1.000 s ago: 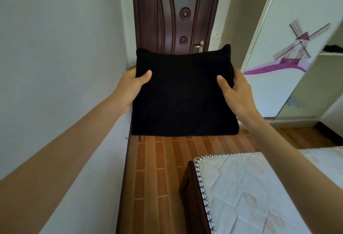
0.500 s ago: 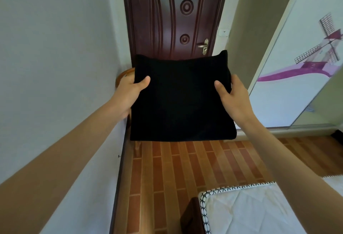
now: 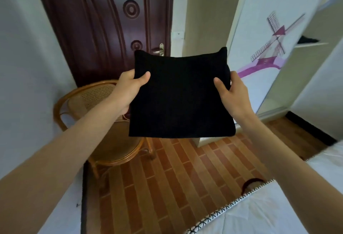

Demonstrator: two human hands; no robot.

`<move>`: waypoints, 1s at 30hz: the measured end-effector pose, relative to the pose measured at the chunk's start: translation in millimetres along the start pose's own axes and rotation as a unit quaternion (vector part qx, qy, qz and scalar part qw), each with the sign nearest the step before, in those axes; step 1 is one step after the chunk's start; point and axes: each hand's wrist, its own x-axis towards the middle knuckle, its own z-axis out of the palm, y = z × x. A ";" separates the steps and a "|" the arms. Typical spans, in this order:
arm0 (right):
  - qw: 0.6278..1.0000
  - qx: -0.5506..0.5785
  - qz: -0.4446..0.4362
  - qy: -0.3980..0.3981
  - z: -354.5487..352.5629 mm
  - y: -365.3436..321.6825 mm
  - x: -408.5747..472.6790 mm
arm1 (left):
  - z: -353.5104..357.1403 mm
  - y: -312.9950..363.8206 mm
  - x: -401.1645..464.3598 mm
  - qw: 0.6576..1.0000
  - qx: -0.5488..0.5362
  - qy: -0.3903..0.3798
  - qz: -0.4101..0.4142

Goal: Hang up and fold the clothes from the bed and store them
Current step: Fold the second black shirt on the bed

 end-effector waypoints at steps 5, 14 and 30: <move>0.994 -0.023 0.067 0.082 -27.4 41.0 37.5 | 63.5 -9.5 86.4 0.994 -0.021 -0.108 0.016; 0.963 -0.085 0.135 0.215 -41.5 81.6 100.1 | 153.8 -16.1 223.0 0.964 -0.035 -0.263 0.017; 0.873 -0.187 0.240 0.382 -139.7 181.3 104.7 | 383.9 -32.3 288.2 0.876 -0.019 -0.479 0.049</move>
